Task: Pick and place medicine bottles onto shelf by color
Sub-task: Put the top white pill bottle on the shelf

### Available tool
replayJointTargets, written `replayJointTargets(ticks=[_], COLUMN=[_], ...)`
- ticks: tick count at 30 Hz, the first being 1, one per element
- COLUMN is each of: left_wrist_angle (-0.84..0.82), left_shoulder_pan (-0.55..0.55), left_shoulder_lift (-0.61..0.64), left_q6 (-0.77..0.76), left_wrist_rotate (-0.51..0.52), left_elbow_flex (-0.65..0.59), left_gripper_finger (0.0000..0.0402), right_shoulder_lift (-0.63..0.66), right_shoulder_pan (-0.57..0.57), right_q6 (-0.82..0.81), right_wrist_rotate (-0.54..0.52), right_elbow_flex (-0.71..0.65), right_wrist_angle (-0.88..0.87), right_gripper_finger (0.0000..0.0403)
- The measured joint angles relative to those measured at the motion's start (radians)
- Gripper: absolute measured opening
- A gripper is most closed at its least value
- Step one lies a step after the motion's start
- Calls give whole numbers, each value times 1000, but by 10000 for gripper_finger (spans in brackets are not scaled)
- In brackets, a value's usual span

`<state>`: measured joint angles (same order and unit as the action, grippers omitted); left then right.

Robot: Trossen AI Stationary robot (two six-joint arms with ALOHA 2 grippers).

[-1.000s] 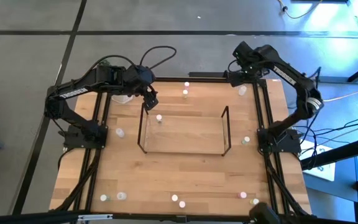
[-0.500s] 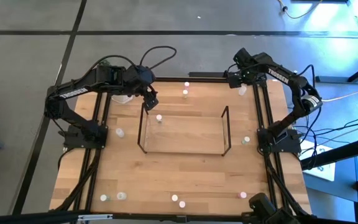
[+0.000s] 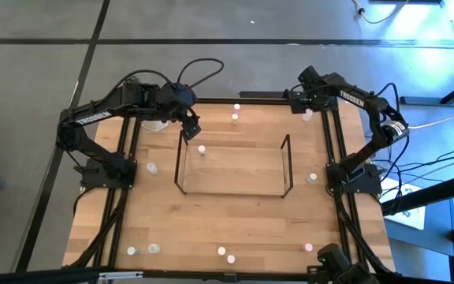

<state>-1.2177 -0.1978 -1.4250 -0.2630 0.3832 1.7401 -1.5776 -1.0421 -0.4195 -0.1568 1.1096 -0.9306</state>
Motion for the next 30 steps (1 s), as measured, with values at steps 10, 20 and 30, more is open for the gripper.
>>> replayJointTargets(ticks=[10, 20, 30], left_wrist_angle=[0, 0, 0], left_shoulder_pan=[0, 3, 3], left_shoulder_lift=[0, 0, 0], left_q6=[-1, -23, -23], left_wrist_rotate=[0, -2, -3], left_elbow_flex=[0, 0, 0], left_gripper_finger=[255, 255, 255], right_shoulder_lift=[0, -35, -87], right_shoulder_pan=[-1, -1, -1], right_q6=[-21, -20, 7], right_wrist_rotate=[-14, -41, -33], right_elbow_flex=[-51, -51, -51], right_wrist_angle=[92, 102, 96], right_gripper_finger=[273, 273, 273])
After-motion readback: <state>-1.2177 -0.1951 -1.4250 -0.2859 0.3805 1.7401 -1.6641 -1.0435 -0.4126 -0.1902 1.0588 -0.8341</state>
